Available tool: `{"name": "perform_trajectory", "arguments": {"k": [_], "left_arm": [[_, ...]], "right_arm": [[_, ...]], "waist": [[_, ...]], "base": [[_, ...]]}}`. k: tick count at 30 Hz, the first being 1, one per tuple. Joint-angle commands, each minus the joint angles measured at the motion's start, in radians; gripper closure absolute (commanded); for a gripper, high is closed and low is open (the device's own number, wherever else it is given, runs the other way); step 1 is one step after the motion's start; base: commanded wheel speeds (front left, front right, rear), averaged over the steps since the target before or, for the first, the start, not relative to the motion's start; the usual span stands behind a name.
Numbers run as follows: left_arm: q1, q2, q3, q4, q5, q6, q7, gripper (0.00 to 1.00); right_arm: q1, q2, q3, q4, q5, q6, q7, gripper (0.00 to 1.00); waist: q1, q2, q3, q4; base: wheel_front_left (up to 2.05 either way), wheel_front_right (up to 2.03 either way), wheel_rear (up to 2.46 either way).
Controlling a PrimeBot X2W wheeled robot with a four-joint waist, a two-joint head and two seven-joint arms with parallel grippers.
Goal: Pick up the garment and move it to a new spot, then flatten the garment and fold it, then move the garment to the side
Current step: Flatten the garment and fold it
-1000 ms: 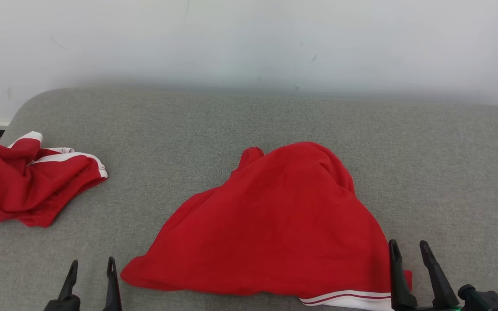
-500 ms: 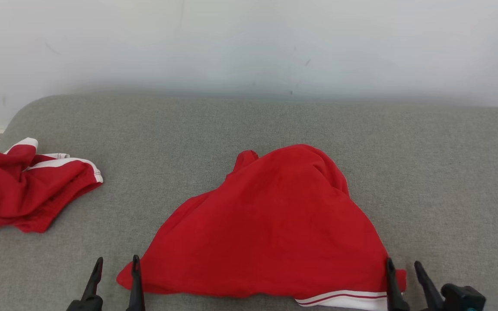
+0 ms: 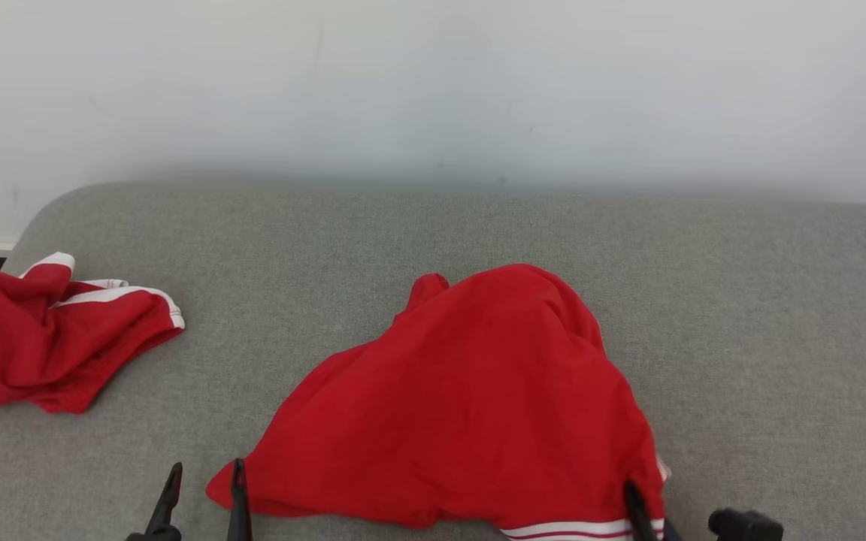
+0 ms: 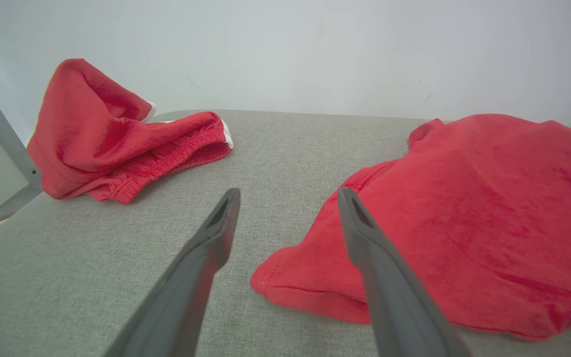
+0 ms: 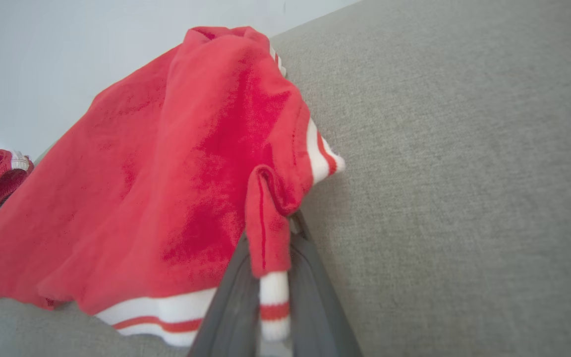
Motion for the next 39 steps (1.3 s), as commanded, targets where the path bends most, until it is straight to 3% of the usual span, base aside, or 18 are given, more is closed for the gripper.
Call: {"name": "perform_trajectory", "arguments": {"k": [1,7,12,13,14,16,19,25,31,35,39], "left_arm": [[0.008,-0.003,0.000,0.003,0.006,-0.004,-0.002,0.00],[0.019,-0.004,0.001,0.007,0.007,-0.009,-0.002,0.00],[0.014,-0.004,0.001,0.007,0.008,-0.013,-0.002,0.00],[0.010,-0.004,0.002,0.009,0.008,-0.014,-0.002,0.00],[0.005,-0.004,0.002,0.011,0.008,-0.013,-0.002,0.00],[-0.002,-0.004,0.002,0.012,0.006,-0.014,-0.002,0.00],[-0.009,-0.004,-0.003,0.011,-0.004,-0.009,-0.002,0.00],[-0.017,-0.004,-0.013,0.008,-0.009,-0.002,-0.002,0.00],[-0.055,-0.004,-0.043,0.011,-0.019,0.000,-0.002,0.00],[-0.089,-0.004,-0.079,0.022,-0.022,0.004,-0.002,0.00],[-0.100,-0.005,-0.093,0.025,-0.023,0.006,-0.002,0.00]], "right_arm": [[0.060,-0.005,0.029,-0.062,0.037,-0.002,-0.001,1.00],[0.218,-0.079,0.135,-0.244,0.124,-0.002,-0.001,1.00],[0.278,-0.134,0.195,-0.311,0.191,-0.002,0.063,1.00],[0.276,-0.149,0.190,-0.319,0.183,-0.002,0.059,0.16],[0.272,-0.156,0.184,-0.328,0.176,-0.002,0.050,0.00],[0.268,-0.148,0.169,-0.363,0.202,-0.002,0.033,0.00],[0.228,-0.186,0.110,-0.419,0.171,-0.002,0.010,0.00],[0.045,-0.176,0.018,-0.309,0.077,-0.002,0.007,0.00],[-0.217,-0.153,0.033,-0.021,0.025,-0.002,0.026,0.00],[-0.390,-0.127,0.106,0.231,0.054,-0.002,0.032,0.00],[-0.445,-0.112,0.154,0.361,0.057,-0.002,0.059,0.00]], "waist": [[-0.0001,0.0000,-0.011,0.002],[-0.0001,0.0000,-0.018,-0.008],[-0.0001,0.0000,-0.008,-0.025],[-0.0001,0.0000,-0.005,-0.026],[-0.0001,0.0000,-0.004,-0.027],[-0.0001,0.0000,-0.003,-0.027],[-0.0001,0.0000,0.002,-0.021],[-0.0001,0.0000,0.019,-0.007],[-0.0001,0.0000,0.067,0.033],[-0.0001,0.0000,0.098,0.082],[-0.0001,0.0000,0.103,0.102]], "base": [[0.00,0.00,0.00],[0.00,0.00,0.00],[0.00,0.00,0.00],[0.00,0.00,0.00],[0.00,0.00,0.00],[0.00,0.00,0.00],[0.00,0.00,0.00],[0.00,0.00,0.00],[0.00,0.00,0.00],[0.00,0.00,0.00],[0.00,0.00,0.00]]}}
